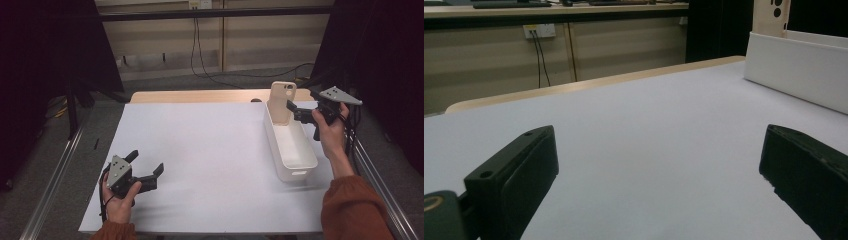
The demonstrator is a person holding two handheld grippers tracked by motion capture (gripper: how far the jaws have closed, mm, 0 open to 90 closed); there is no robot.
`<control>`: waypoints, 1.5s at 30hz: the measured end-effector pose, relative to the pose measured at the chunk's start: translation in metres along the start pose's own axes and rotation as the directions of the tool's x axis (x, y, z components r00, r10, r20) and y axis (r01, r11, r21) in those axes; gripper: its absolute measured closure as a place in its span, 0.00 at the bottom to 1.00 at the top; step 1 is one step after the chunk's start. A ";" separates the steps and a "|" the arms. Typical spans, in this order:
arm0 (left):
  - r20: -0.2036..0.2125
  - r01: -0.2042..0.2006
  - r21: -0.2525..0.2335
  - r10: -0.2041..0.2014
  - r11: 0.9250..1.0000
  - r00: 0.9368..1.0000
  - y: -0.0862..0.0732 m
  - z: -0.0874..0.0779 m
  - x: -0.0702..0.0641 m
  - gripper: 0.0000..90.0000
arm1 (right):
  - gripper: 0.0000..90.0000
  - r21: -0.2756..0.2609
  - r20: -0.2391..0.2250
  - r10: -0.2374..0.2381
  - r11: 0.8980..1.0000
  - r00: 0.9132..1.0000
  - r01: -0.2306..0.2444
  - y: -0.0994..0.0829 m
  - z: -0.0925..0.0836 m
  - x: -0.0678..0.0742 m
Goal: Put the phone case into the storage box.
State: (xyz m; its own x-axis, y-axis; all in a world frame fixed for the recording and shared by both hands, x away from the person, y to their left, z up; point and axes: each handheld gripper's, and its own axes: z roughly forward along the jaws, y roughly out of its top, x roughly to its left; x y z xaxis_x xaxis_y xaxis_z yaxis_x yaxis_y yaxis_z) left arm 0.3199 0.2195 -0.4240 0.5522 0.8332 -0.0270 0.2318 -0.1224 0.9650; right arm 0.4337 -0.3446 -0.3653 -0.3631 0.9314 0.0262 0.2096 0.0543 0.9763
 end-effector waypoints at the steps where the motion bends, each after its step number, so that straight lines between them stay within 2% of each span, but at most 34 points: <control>1: -0.001 0.003 0.001 -0.003 1.000 1.000 0.000 0.000 0.000 0.03 | 0.00 -0.002 0.002 0.003 1.000 1.000 -0.003 -0.001 -0.002 0.000; 5: 0.003 -0.006 0.002 0.006 1.000 1.000 0.000 0.000 0.000 0.03 | 0.00 0.008 0.002 0.004 1.000 1.000 -0.004 -0.004 -0.008 0.002; 7: 0.006 -0.002 -0.003 0.002 1.000 1.000 0.000 0.001 -0.001 0.03 | 0.00 0.013 0.000 -0.014 1.000 1.000 0.014 -0.005 -0.011 0.004; 12: 0.007 -0.004 -0.005 0.004 1.000 1.000 0.001 -0.001 -0.001 0.03 | 0.00 0.009 -0.008 0.005 1.000 1.000 -0.005 -0.009 -0.019 0.006; 24: 0.005 -0.004 -0.019 0.004 1.000 1.000 0.003 -0.005 0.001 0.03 | 0.00 0.005 -0.001 -0.012 1.000 1.000 0.013 -0.012 -0.043 0.017; 45: -0.008 -0.001 -0.013 0.000 1.000 1.000 0.001 -0.007 -0.002 0.03 | 0.00 -0.039 0.007 0.032 0.999 0.999 -0.032 -0.027 -0.088 0.027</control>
State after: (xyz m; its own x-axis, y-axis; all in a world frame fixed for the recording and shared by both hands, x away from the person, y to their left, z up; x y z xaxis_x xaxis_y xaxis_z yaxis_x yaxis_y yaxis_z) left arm 0.3138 0.2214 -0.4213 0.5462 0.8373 -0.0246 0.2214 -0.1160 0.9682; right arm 0.3381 -0.3525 -0.3720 -0.3494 0.9353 0.0562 0.1859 0.0104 0.9825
